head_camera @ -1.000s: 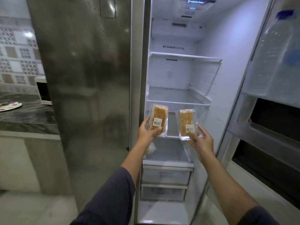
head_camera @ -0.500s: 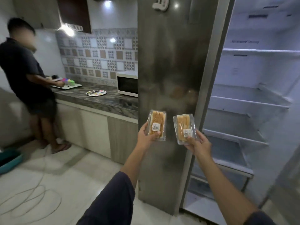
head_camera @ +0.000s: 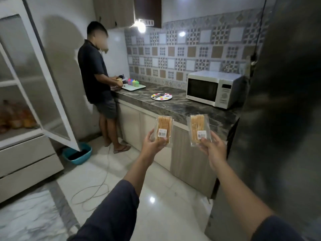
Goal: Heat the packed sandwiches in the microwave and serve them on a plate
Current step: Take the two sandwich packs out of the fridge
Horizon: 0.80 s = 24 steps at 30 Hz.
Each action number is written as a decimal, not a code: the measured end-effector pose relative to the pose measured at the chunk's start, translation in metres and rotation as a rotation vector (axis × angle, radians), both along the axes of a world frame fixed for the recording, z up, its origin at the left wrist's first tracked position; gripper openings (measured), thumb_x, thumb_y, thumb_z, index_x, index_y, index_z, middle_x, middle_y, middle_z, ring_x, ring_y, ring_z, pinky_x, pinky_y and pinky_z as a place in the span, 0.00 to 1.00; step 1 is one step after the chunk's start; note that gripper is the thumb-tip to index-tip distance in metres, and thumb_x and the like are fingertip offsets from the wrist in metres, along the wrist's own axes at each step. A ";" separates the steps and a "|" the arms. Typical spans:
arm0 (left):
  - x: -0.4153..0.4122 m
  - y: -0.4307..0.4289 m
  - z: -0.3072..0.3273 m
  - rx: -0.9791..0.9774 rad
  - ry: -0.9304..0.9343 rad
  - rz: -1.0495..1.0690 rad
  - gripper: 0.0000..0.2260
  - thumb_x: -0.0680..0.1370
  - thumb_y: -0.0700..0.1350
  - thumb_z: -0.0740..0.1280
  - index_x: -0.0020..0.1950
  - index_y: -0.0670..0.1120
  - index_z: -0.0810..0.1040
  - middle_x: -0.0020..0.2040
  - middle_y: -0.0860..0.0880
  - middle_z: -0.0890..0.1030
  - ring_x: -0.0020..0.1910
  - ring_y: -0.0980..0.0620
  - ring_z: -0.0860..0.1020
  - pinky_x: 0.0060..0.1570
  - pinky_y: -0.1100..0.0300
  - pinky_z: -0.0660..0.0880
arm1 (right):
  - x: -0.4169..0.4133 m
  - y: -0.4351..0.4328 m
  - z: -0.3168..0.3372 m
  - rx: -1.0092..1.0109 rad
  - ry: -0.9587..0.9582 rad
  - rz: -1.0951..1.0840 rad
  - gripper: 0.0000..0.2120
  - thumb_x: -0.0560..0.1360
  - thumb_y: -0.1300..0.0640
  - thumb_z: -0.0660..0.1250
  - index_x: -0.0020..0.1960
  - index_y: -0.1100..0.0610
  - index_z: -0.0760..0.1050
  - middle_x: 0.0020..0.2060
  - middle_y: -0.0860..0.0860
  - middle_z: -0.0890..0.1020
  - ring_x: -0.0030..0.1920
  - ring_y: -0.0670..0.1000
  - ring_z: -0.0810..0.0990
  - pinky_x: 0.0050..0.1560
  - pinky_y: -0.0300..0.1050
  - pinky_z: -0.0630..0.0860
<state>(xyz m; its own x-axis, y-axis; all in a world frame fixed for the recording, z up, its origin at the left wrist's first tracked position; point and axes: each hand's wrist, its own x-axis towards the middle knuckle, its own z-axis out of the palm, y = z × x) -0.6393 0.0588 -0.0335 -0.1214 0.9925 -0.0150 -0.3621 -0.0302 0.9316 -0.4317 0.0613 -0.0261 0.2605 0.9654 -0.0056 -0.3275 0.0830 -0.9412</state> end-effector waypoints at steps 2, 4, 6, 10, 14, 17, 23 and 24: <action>-0.022 0.030 -0.001 -0.003 -0.012 0.023 0.35 0.71 0.32 0.69 0.74 0.46 0.57 0.64 0.36 0.73 0.57 0.39 0.77 0.53 0.52 0.76 | -0.025 0.031 0.000 -0.002 0.007 0.024 0.26 0.73 0.68 0.67 0.70 0.56 0.67 0.62 0.57 0.77 0.53 0.57 0.81 0.37 0.36 0.81; -0.036 0.063 -0.003 -0.002 -0.025 0.043 0.35 0.71 0.32 0.69 0.74 0.46 0.57 0.64 0.36 0.74 0.57 0.40 0.77 0.52 0.53 0.77 | -0.042 0.064 -0.001 -0.007 0.009 0.034 0.27 0.73 0.68 0.67 0.70 0.56 0.67 0.62 0.57 0.77 0.51 0.57 0.81 0.38 0.36 0.81; -0.046 0.101 -0.007 0.003 -0.036 0.056 0.36 0.71 0.33 0.70 0.74 0.47 0.57 0.65 0.36 0.73 0.58 0.39 0.77 0.52 0.53 0.77 | -0.053 0.102 -0.004 -0.008 0.013 0.047 0.27 0.73 0.68 0.67 0.69 0.56 0.67 0.61 0.58 0.77 0.50 0.57 0.81 0.38 0.37 0.81; -0.046 0.184 -0.015 0.011 -0.052 0.060 0.35 0.71 0.32 0.69 0.74 0.47 0.57 0.65 0.37 0.73 0.56 0.40 0.78 0.51 0.53 0.77 | -0.056 0.187 -0.009 -0.005 0.023 0.047 0.26 0.72 0.68 0.68 0.69 0.56 0.68 0.60 0.56 0.78 0.51 0.58 0.81 0.39 0.38 0.81; -0.032 0.284 -0.016 0.026 -0.051 0.046 0.33 0.71 0.32 0.69 0.72 0.46 0.59 0.61 0.37 0.76 0.54 0.41 0.79 0.48 0.54 0.78 | -0.040 0.293 -0.014 -0.005 0.036 0.013 0.25 0.72 0.67 0.69 0.67 0.54 0.71 0.61 0.57 0.78 0.52 0.58 0.82 0.41 0.44 0.83; -0.015 0.365 -0.005 0.044 -0.058 0.037 0.32 0.71 0.31 0.69 0.71 0.46 0.61 0.55 0.41 0.79 0.50 0.44 0.80 0.43 0.57 0.80 | -0.021 0.373 -0.003 -0.012 0.066 -0.037 0.25 0.72 0.68 0.68 0.67 0.55 0.70 0.62 0.58 0.76 0.54 0.57 0.81 0.43 0.44 0.82; 0.029 0.516 0.021 0.047 -0.105 -0.058 0.32 0.70 0.31 0.69 0.71 0.46 0.62 0.55 0.41 0.79 0.44 0.47 0.81 0.38 0.59 0.81 | 0.029 0.503 0.030 0.029 0.048 -0.168 0.23 0.73 0.68 0.67 0.66 0.56 0.71 0.62 0.58 0.76 0.55 0.59 0.80 0.40 0.41 0.82; 0.036 0.540 0.021 0.050 -0.097 -0.082 0.32 0.71 0.31 0.69 0.71 0.47 0.62 0.54 0.42 0.79 0.45 0.47 0.81 0.39 0.58 0.81 | 0.038 0.523 0.030 0.028 0.030 -0.191 0.23 0.72 0.68 0.68 0.65 0.55 0.71 0.61 0.58 0.77 0.54 0.59 0.81 0.36 0.38 0.82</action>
